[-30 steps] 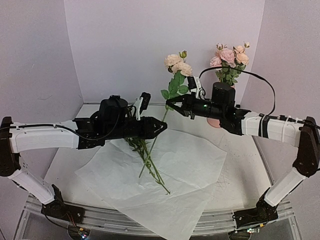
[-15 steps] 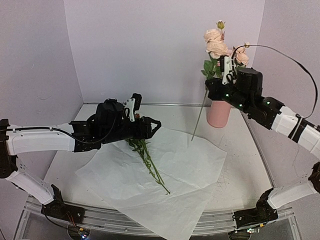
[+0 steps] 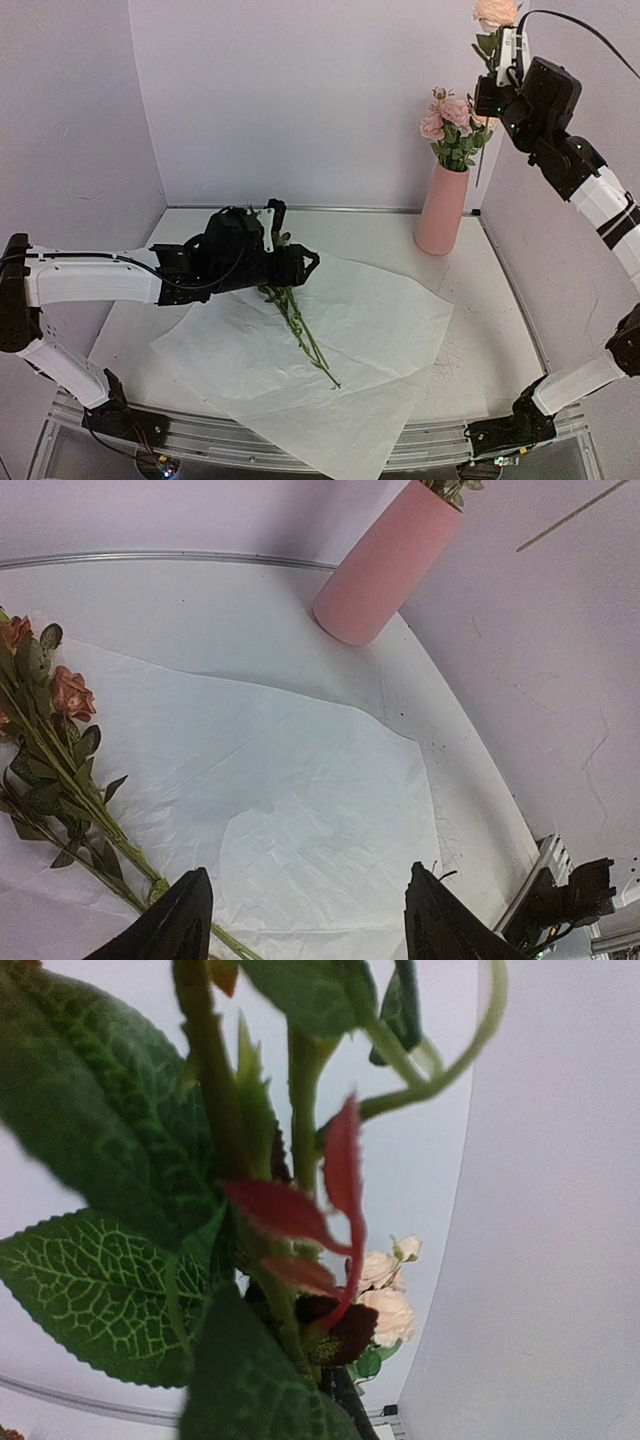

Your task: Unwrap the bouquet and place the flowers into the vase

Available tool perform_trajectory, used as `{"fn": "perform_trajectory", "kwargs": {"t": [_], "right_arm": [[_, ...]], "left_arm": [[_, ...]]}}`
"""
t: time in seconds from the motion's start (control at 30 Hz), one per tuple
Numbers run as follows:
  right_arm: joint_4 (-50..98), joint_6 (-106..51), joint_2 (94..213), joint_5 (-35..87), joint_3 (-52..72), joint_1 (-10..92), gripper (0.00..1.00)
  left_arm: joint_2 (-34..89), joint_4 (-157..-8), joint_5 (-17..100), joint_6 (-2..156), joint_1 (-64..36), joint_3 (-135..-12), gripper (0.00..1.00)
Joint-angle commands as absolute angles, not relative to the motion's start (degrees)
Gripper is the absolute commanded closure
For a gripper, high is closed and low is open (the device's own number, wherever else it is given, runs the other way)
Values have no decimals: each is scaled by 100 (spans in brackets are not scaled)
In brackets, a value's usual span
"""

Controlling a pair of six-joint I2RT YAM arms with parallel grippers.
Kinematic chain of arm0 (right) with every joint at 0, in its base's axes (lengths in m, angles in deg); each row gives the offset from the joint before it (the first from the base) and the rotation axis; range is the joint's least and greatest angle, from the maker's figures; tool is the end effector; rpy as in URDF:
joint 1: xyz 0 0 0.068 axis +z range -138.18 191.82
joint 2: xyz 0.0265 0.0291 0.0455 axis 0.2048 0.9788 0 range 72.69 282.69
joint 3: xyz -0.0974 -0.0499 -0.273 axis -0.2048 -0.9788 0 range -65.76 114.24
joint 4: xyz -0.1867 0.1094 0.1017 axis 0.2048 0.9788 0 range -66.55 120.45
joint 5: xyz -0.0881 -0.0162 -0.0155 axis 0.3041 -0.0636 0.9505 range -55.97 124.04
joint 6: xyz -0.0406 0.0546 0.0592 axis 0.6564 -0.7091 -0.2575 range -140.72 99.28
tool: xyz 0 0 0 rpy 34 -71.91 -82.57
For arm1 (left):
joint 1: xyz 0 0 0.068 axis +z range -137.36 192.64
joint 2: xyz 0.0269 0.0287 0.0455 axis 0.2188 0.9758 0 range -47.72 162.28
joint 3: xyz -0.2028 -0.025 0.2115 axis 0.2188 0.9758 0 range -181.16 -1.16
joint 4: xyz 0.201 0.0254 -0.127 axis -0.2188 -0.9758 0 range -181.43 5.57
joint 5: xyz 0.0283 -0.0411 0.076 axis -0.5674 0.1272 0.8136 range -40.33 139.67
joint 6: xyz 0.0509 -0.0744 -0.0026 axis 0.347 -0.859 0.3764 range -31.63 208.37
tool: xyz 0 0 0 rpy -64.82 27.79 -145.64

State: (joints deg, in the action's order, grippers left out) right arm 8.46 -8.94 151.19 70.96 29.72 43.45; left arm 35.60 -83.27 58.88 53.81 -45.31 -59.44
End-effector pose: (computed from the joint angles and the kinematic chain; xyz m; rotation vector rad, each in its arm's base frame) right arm 0.2589 0.1027 0.5889 0.1841 1.1187 -0.0176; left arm 0.1981 -0.2921 0.2963 0.3162 2.0682 -0.8661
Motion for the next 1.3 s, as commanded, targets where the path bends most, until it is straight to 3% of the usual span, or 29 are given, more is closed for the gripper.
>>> {"fn": "perform_trajectory", "kwargs": {"t": [0.0, 0.5, 1.27], "right_arm": [[544, -996, 15420, 6789, 3625, 3879, 100], [376, -1320, 16415, 6457, 4613, 3419, 100], [-392, -2270, 16674, 6067, 4007, 2900, 100]], "left_arm": [[3609, -8348, 5958, 5312, -4521, -6237, 33], [3870, -8407, 5934, 5251, -4519, -6423, 33], [4371, -8408, 5842, 5228, -4512, -6790, 34]]}}
